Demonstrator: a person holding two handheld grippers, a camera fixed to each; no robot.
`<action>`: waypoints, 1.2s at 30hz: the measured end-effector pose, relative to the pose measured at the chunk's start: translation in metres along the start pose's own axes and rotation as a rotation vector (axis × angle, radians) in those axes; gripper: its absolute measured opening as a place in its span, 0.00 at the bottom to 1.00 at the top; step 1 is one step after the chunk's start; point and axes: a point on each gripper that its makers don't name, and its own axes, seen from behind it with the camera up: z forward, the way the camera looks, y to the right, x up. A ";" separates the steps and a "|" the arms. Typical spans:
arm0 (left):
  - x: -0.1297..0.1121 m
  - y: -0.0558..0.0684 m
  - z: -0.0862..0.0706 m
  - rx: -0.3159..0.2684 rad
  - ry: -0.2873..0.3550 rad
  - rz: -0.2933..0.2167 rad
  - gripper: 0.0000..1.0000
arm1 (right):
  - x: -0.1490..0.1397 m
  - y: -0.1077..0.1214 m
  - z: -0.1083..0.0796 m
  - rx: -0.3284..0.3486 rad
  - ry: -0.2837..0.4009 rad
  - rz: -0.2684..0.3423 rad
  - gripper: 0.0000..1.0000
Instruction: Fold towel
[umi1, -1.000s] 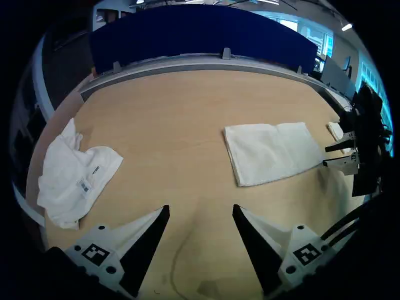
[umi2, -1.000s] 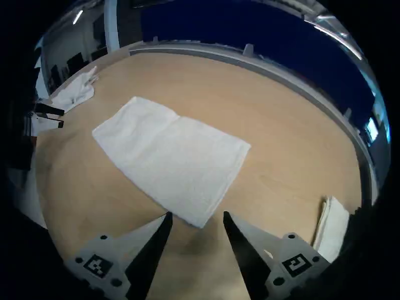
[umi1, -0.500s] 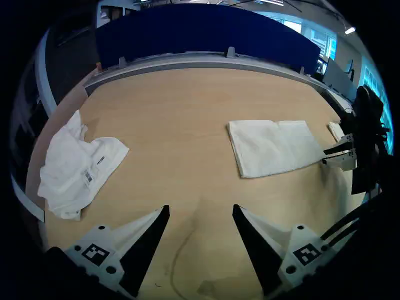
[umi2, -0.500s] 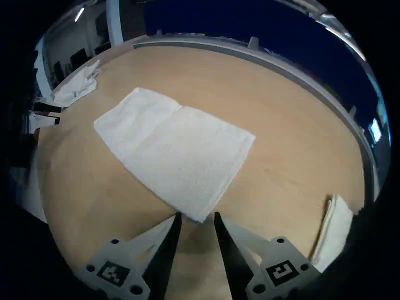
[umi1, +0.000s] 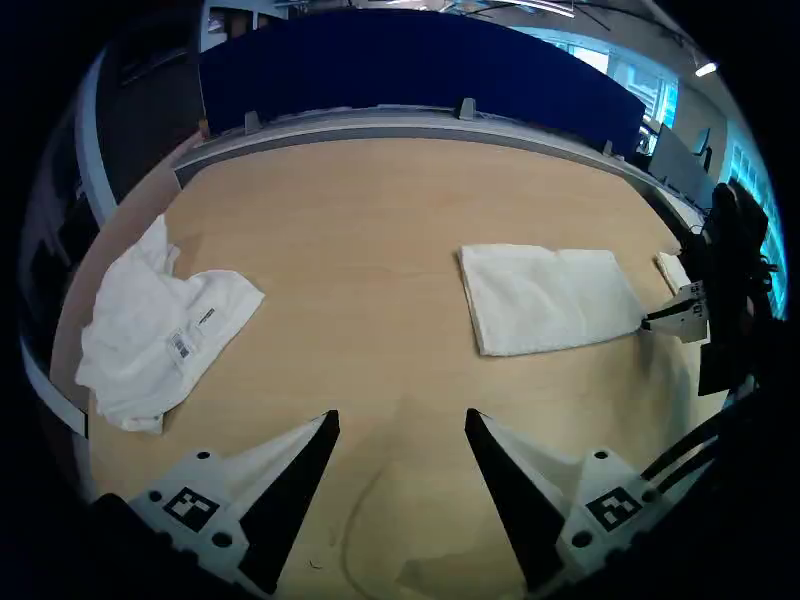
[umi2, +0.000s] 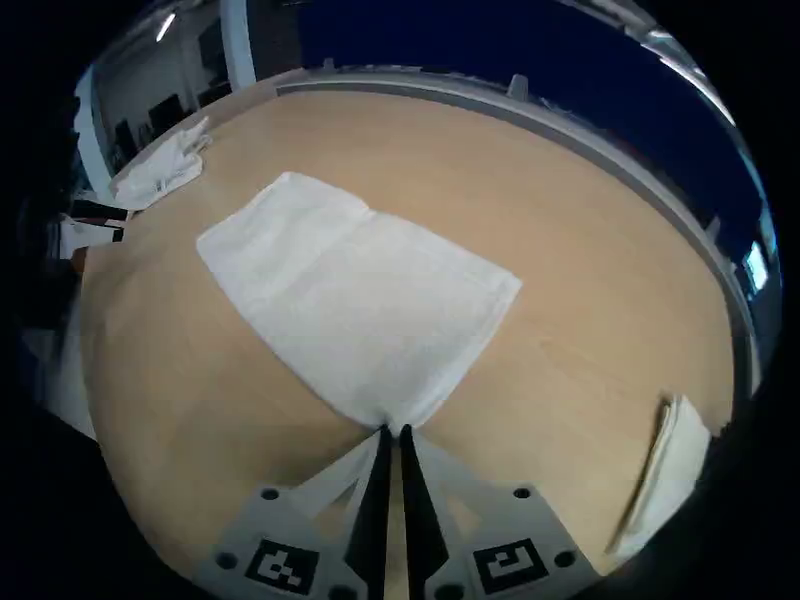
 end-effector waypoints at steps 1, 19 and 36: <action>0.000 0.000 0.000 0.000 0.000 0.001 0.93 | 0.001 0.000 0.000 -0.001 0.002 -0.003 0.05; 0.003 -0.006 -0.006 0.006 0.013 -0.019 0.93 | 0.057 0.010 -0.019 -0.045 0.076 -0.093 0.04; 0.004 -0.007 -0.017 0.004 0.035 -0.042 0.94 | 0.143 -0.005 -0.038 -0.067 0.181 -0.235 0.04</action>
